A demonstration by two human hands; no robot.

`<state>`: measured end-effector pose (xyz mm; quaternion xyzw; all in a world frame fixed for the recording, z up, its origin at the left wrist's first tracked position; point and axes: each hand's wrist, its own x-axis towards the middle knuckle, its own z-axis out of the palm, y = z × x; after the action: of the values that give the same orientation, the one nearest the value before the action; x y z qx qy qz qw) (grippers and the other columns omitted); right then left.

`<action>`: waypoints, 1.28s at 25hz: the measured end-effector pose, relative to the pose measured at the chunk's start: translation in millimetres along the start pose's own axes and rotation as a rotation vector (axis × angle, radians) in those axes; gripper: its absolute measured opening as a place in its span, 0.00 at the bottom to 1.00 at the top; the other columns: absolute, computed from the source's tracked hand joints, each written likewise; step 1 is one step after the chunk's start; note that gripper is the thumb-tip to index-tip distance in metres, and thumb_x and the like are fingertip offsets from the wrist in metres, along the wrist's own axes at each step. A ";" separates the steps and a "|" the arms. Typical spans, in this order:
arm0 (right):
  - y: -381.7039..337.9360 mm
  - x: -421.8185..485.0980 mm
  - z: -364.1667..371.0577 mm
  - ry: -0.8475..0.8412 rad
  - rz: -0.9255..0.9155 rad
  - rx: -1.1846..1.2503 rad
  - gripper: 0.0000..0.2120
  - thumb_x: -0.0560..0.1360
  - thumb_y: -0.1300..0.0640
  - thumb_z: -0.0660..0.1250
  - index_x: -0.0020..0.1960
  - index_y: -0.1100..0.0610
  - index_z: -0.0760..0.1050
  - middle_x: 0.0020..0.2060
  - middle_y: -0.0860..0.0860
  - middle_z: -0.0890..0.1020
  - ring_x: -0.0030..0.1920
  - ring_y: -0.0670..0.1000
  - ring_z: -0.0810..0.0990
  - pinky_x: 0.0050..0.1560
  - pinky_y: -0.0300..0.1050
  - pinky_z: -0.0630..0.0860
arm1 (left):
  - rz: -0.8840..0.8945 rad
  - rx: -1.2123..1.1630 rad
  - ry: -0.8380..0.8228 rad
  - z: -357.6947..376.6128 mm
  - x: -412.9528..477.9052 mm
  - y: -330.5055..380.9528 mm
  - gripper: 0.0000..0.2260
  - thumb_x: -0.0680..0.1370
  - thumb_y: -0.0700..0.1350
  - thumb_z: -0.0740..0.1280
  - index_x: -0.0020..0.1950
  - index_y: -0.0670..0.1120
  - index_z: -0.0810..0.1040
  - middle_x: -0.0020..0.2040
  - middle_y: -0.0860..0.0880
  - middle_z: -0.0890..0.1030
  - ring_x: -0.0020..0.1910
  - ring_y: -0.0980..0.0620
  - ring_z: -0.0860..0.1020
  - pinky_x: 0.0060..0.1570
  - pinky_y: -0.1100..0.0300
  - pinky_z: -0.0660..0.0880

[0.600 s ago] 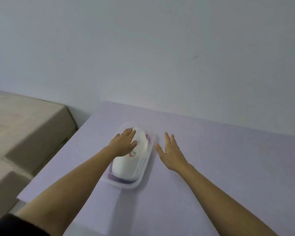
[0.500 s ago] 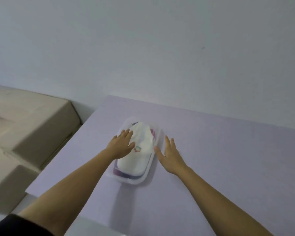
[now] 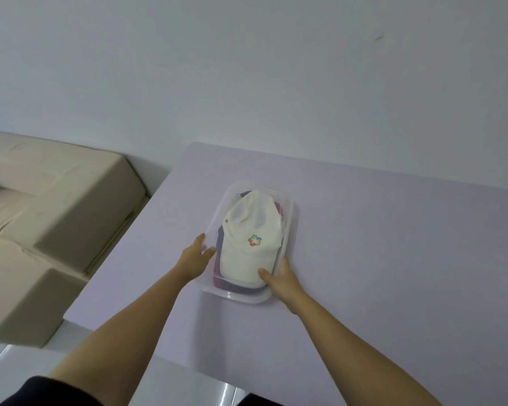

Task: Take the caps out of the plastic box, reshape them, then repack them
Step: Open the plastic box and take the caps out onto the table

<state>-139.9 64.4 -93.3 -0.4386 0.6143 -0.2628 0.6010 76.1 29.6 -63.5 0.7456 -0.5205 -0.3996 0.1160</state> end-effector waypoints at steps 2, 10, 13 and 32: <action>1.3 -4.1 -14.5 0.008 -0.016 0.021 0.32 0.73 0.52 0.68 0.72 0.51 0.56 0.67 0.49 0.71 0.65 0.52 0.71 0.67 0.50 0.68 | 0.013 -0.020 -0.012 3.4 -3.8 8.1 0.27 0.81 0.52 0.58 0.77 0.47 0.53 0.72 0.41 0.66 0.66 0.38 0.71 0.64 0.42 0.70; 38.0 -54.1 -134.8 0.220 0.012 0.083 0.22 0.72 0.59 0.69 0.61 0.47 0.65 0.59 0.49 0.77 0.57 0.51 0.77 0.62 0.55 0.73 | 0.140 -0.171 -0.119 97.9 -47.9 88.8 0.25 0.81 0.48 0.60 0.76 0.46 0.55 0.72 0.42 0.67 0.69 0.41 0.68 0.66 0.46 0.68; 57.4 -75.0 -171.8 0.265 0.058 0.072 0.27 0.71 0.57 0.71 0.66 0.50 0.65 0.61 0.50 0.76 0.59 0.54 0.76 0.61 0.59 0.74 | 0.146 -0.221 -0.146 134.2 -68.5 109.7 0.24 0.81 0.46 0.59 0.75 0.46 0.56 0.71 0.43 0.69 0.67 0.42 0.70 0.63 0.50 0.70; 81.9 -77.7 -159.3 0.593 0.082 0.025 0.30 0.78 0.46 0.59 0.75 0.53 0.53 0.71 0.56 0.67 0.68 0.59 0.68 0.67 0.52 0.66 | -0.134 -0.178 -0.020 179.6 -86.9 97.4 0.24 0.72 0.58 0.69 0.33 0.44 0.61 0.28 0.51 0.62 0.26 0.53 0.61 0.26 0.62 0.59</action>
<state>-320.9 137.4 -101.3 -0.3100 0.7769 -0.3625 0.4111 -131.3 106.7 -82.3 0.7614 -0.4331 -0.4584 0.1498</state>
